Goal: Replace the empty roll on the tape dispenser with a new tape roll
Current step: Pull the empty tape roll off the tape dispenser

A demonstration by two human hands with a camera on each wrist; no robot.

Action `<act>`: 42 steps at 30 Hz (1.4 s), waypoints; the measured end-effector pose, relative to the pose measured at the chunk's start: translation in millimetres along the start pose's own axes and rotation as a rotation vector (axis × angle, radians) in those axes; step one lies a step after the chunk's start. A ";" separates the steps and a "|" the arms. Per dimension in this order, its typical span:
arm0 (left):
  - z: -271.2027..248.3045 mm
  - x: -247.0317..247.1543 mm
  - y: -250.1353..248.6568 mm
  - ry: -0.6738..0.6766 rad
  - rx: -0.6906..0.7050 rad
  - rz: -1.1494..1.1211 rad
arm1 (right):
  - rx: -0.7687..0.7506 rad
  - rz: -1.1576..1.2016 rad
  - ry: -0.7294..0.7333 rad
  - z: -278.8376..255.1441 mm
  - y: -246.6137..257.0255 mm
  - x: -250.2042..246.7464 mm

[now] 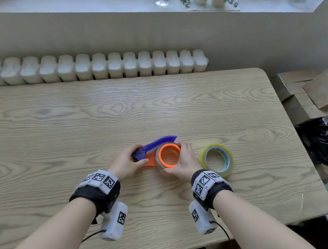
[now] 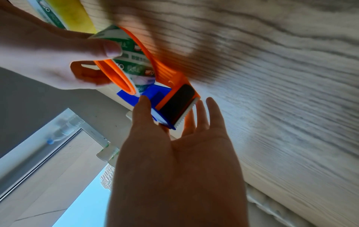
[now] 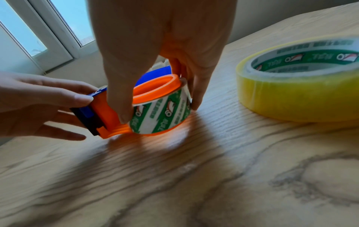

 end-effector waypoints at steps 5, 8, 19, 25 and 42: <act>-9.6 -6.8 -18.6 0.012 -0.032 -0.130 | 0.008 0.149 0.014 -9.5 5.5 -17.3; -15.7 -11.0 -30.2 0.034 -0.061 -0.236 | 0.012 0.230 0.030 -12.0 12.0 -30.1; -38.8 -23.6 -63.1 0.070 -0.233 -0.370 | -0.068 0.259 0.139 -12.2 38.9 -72.0; -44.0 -21.8 -69.7 0.060 -0.220 -0.381 | -0.105 0.249 0.192 -14.3 41.1 -79.5; -14.2 -13.1 -79.4 -0.060 -0.195 -0.460 | -0.096 0.307 0.054 19.5 28.4 -112.0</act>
Point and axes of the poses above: each hand's wrist, its own z-axis towards the middle knuckle, its own x-axis out of the palm, y = z × x, the point moved 8 cm from there along z, towards the middle knuckle, and after that the axes turned 6 degrees about -z, right-handed, at the moved point
